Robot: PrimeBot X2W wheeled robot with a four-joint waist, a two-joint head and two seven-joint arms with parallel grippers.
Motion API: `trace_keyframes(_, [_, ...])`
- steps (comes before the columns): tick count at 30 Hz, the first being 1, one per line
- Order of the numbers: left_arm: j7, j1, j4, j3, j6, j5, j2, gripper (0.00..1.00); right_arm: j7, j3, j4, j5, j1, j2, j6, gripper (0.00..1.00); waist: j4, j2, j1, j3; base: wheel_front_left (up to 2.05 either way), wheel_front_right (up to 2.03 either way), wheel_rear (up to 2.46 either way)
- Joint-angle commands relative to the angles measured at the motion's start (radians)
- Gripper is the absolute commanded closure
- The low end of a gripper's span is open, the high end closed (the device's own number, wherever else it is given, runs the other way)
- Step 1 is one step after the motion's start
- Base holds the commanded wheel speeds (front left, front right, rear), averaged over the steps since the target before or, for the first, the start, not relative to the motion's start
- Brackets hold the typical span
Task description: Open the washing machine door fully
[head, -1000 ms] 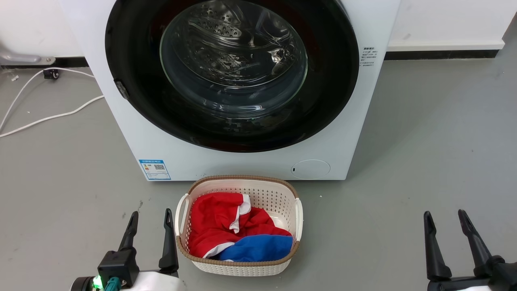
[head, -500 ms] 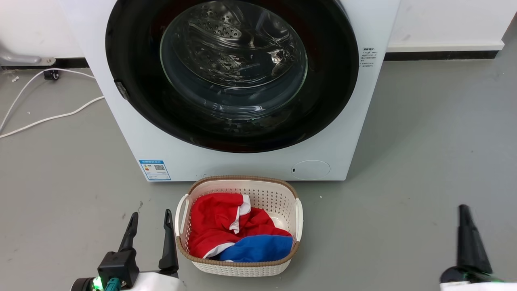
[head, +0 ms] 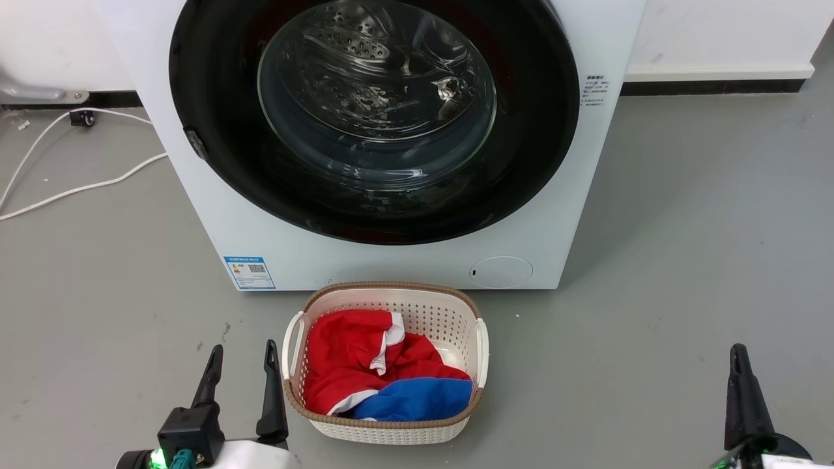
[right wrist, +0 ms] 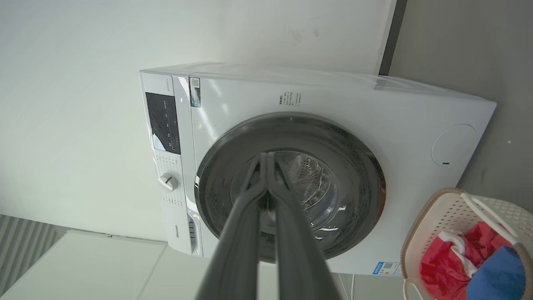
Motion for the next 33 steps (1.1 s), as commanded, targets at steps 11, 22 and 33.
trace_keyframes(11, [-0.003, -0.002, -0.006, 0.006, 0.001, 0.007, 0.0, 0.0, 0.248, -0.079, -0.055, 0.193, 0.05, -0.011, 0.0, 1.0, 0.001, -0.0001, 0.0, 0.012, 0.0, 0.0, 0.0])
trace_keyframes(22, [-0.003, -0.035, -0.029, 0.009, 0.007, 0.022, 0.0, 0.0, 0.289, -0.167, 0.003, 0.175, -0.061, -0.02, 0.0, 1.0, 0.019, -0.0001, 0.0, 0.066, 0.0, 0.0, 0.0])
trace_keyframes(33, [-0.003, -0.115, -0.07, 0.001, 0.018, 0.054, 0.0, 0.0, 0.359, -0.309, 0.108, 0.151, -0.396, -0.181, 0.0, 1.0, 0.054, -0.0001, 0.0, 0.194, 0.0, 0.0, 0.0])
